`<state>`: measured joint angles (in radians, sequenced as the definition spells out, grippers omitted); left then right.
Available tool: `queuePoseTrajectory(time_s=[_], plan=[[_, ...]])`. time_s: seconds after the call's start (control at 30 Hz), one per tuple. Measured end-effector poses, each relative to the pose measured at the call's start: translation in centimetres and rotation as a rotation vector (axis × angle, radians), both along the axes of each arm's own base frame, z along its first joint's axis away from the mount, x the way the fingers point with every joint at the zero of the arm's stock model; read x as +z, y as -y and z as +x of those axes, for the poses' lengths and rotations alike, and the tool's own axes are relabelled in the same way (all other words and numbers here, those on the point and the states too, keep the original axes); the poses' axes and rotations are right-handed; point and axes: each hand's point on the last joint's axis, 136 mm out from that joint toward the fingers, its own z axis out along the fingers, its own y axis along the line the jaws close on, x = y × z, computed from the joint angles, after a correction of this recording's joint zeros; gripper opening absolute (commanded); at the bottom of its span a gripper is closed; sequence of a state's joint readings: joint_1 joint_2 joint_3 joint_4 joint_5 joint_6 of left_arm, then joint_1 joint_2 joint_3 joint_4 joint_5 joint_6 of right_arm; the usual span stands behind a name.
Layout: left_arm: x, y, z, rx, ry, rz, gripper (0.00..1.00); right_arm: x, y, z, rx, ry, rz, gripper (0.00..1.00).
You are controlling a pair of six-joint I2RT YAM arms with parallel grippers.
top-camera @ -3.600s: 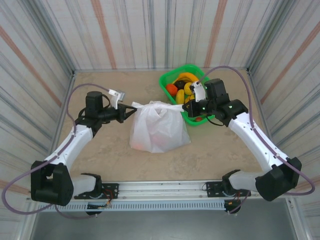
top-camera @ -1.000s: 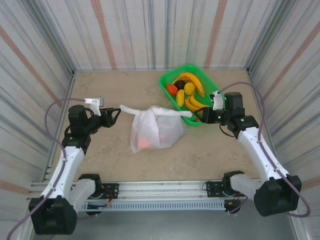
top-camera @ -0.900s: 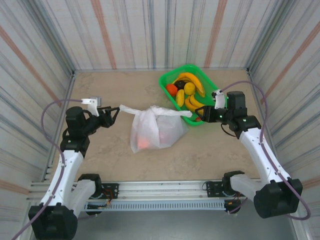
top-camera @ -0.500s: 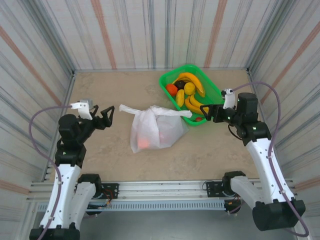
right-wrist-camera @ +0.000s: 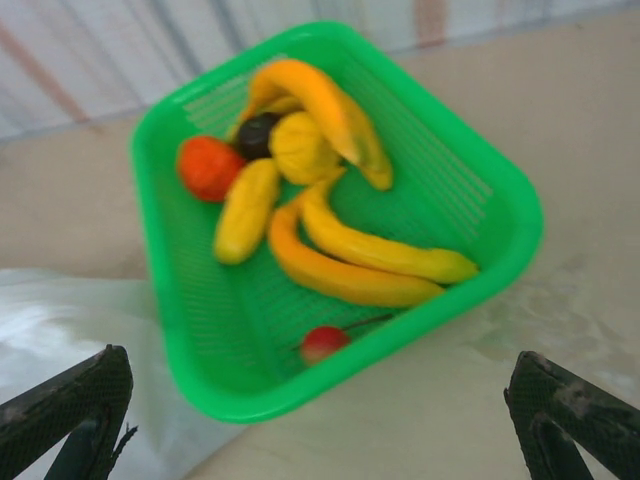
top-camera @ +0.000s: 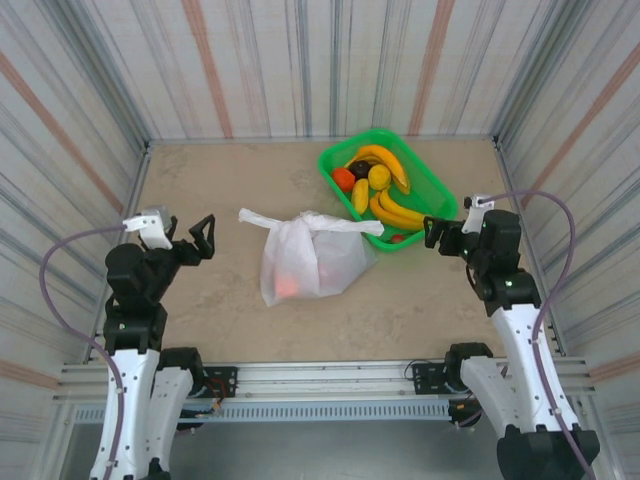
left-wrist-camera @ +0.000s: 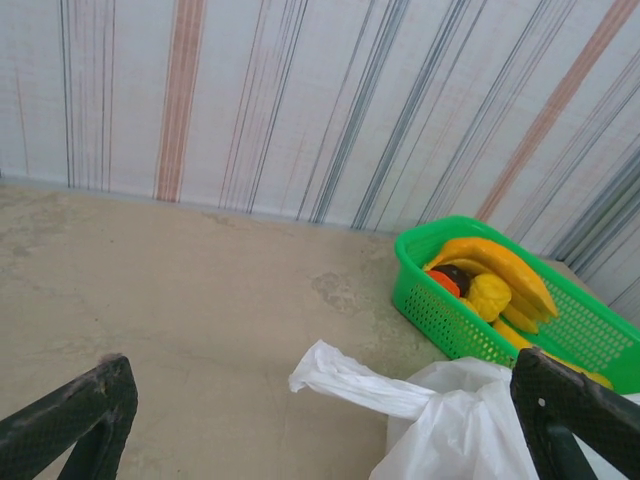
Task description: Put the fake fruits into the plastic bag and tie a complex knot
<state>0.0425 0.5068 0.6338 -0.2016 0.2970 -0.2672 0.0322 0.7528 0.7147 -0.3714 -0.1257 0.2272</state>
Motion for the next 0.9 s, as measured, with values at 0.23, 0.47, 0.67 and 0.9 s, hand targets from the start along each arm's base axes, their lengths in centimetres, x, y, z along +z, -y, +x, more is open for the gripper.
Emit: queuePoseTrajectory(time_s=[0.23, 0.47, 0.67, 0.9], plan=[[-0.6, -0.9, 0.3, 0.04, -0.025, 0.009, 0.99, -7.4, 4.3, 1.3, -0.201, -0.087, -0.113, 0.99], [-1.7, -1.7, 1.2, 0.077, -0.066, 0.031, 0.99, -11.4, 5.4, 3.0, -0.244, -0.074, -0.145, 0.99], [-2.2, -2.5, 1.6, 0.115, -0.075, 0.057, 0.99, -14.7, 5.4, 4.3, -0.235, -0.082, -0.161, 0.99], [-2.9, -3.4, 2.3, 0.156, -0.093, 0.079, 0.99, -15.2, 4.2, 7.1, -0.15, -0.009, -0.202, 0.99]])
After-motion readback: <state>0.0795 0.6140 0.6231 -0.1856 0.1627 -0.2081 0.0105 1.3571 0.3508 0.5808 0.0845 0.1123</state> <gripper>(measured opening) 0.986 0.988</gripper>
